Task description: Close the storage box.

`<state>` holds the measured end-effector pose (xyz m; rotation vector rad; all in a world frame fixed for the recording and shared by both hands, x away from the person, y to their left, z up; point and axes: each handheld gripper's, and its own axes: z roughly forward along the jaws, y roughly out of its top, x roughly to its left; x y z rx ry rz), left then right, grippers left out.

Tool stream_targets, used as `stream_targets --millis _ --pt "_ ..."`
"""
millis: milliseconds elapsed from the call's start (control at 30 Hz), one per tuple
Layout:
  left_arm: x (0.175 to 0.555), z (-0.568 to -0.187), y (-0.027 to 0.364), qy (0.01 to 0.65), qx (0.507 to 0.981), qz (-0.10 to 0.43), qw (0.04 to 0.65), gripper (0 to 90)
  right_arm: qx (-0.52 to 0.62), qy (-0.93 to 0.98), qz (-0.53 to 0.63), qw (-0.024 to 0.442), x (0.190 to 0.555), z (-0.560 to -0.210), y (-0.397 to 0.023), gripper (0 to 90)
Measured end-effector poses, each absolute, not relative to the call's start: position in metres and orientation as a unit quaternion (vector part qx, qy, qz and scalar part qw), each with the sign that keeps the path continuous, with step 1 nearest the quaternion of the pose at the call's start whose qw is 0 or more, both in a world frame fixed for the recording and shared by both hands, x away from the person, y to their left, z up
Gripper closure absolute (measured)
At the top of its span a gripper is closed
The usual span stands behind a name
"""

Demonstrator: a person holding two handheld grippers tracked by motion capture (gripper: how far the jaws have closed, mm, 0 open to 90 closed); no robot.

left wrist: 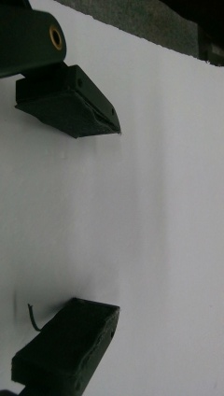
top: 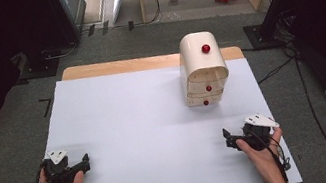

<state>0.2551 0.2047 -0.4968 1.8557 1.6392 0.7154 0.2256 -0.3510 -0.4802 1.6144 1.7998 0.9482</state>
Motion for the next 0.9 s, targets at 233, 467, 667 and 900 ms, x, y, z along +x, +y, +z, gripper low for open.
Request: stream_targets --millis 233,467,667,900 --pt "0.255 -0.497 0.205 0.611 0.692 0.267 0.278 11.8 0.607 0.666 0.343 0.265 0.212 -0.486 -0.366 0.0" --pt "0.255 -0.497 0.205 0.611 0.692 0.267 0.278 11.8 0.614 0.668 0.333 0.257 0.201 -0.495 -0.381 0.0" --pt "0.255 -0.497 0.205 0.611 0.692 0.267 0.278 11.8 0.621 0.667 0.325 0.254 0.193 -0.5 -0.392 0.0" --pt "0.255 -0.497 0.205 0.611 0.692 0.267 0.278 11.8 0.607 0.688 0.306 0.255 0.194 -0.503 -0.386 0.0"
